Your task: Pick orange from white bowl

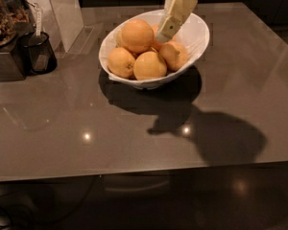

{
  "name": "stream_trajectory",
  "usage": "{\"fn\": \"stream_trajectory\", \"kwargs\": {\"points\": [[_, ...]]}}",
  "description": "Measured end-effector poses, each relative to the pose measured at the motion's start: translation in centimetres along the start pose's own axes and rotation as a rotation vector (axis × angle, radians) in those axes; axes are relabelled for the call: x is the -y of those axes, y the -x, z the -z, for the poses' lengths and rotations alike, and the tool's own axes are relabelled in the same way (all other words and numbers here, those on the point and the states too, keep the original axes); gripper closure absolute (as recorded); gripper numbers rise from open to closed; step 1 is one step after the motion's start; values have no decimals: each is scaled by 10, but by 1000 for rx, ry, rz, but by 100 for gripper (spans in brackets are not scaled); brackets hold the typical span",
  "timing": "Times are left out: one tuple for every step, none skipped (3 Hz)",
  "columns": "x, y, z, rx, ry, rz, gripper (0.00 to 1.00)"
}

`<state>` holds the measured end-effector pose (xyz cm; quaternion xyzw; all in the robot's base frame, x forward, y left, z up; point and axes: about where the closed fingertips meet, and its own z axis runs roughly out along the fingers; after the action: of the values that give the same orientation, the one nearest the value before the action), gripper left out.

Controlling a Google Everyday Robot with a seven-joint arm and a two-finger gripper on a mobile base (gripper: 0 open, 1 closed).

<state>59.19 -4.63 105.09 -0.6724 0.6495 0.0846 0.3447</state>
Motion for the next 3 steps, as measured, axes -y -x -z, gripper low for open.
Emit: {"fn": "stream_trajectory", "kwargs": {"points": [[13, 9, -28, 41, 42, 14, 0], [19, 11, -54, 54, 92, 11, 0], [19, 11, -56, 55, 94, 11, 0]]}}
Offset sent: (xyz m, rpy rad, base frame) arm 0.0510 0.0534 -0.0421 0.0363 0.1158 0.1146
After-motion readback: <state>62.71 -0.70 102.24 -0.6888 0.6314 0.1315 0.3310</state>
